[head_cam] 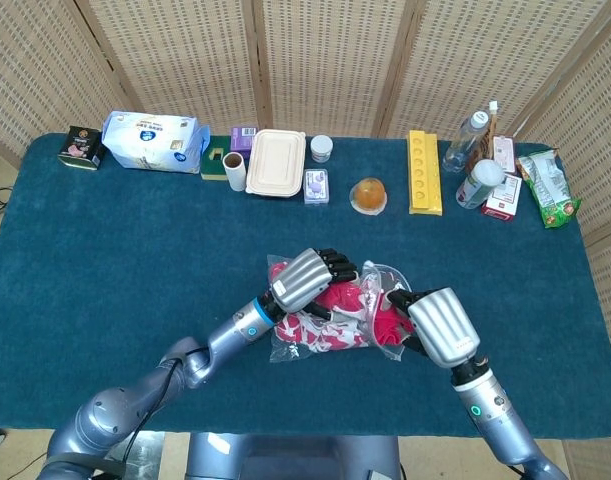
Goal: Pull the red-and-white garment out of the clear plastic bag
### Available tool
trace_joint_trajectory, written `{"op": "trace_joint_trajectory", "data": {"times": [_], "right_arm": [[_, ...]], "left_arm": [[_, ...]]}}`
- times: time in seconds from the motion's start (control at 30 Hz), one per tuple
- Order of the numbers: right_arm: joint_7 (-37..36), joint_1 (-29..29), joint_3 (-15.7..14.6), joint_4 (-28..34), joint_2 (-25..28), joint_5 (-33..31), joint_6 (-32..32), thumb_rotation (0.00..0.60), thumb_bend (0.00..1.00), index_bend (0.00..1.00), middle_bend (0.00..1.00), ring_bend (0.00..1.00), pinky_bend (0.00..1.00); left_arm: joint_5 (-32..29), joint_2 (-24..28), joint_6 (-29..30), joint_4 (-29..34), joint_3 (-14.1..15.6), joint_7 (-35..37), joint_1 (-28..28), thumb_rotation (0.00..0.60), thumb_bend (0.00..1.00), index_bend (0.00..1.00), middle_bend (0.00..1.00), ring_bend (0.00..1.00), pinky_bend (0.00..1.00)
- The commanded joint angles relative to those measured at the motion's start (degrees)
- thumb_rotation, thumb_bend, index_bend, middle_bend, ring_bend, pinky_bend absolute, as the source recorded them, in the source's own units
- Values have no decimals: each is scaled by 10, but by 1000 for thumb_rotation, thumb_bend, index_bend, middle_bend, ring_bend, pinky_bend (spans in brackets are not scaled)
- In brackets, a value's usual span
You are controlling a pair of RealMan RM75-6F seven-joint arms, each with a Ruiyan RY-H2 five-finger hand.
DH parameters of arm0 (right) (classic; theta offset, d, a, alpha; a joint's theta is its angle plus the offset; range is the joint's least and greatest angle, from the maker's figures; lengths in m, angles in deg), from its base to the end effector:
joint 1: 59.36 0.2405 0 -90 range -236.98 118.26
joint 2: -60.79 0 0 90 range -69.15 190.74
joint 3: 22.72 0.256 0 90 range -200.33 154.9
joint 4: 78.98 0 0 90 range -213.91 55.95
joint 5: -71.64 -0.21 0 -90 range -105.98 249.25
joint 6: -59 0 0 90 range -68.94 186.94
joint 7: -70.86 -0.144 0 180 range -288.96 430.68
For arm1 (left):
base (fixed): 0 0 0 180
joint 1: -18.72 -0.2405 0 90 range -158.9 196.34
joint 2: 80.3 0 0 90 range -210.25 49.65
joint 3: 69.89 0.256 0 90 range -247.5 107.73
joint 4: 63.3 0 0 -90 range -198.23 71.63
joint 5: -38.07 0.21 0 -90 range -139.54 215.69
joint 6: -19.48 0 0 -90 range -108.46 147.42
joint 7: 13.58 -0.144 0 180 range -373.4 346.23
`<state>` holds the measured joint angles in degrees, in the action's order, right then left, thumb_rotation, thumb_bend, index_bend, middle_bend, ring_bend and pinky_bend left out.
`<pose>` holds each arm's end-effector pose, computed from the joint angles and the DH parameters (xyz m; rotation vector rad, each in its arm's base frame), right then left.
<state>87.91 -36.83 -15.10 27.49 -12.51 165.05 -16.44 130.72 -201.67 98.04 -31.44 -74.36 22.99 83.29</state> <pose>-0.1496 -0.2449 0.0875 1.7401 -0.7062 1.2671 -0.0038 0.3593 -0.0990 -2.0648 -0.7534 -1.8923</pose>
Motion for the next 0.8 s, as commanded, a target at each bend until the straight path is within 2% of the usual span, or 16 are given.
{"op": "trace_joint_trajectory", "data": {"times": [0.03,0.1,0.17,0.33,0.4,0.57,0.7,0.8], "right_arm": [[-6,3,-1,-8,0,-2,4,600,515,701,633,840,889],[-11,7,0,-20,2,-7,10,600,514,702,634,840,887],[-15,8,-1,-26,3,-7,12,600,514,703,635,840,886],[-27,7,-8,-41,6,-8,14,600,514,704,636,840,886],[-34,7,-9,-46,6,-8,14,600,515,705,636,840,885],[-48,5,-14,-61,7,-7,10,600,515,706,636,839,883],[-55,2,-18,-69,8,-9,8,600,515,706,636,839,882],[-59,2,-19,-75,8,-10,8,600,514,707,636,838,882]], "left_arm": [[-4,87,-65,141,14,-51,-8,600,72,15,243,165,272],[-13,146,-106,241,20,-91,-10,600,71,0,203,122,238],[-28,184,-131,308,16,-133,-14,600,70,0,188,107,224],[-60,254,-148,403,6,-236,-39,600,71,26,186,106,227],[-70,275,-157,420,6,-263,-47,600,72,62,186,106,231],[-105,326,-224,425,19,-338,-53,600,75,233,186,106,237],[-126,332,-279,402,32,-385,-50,600,85,249,186,106,224],[-144,317,-316,374,29,-399,-45,600,102,252,187,105,208]]}}
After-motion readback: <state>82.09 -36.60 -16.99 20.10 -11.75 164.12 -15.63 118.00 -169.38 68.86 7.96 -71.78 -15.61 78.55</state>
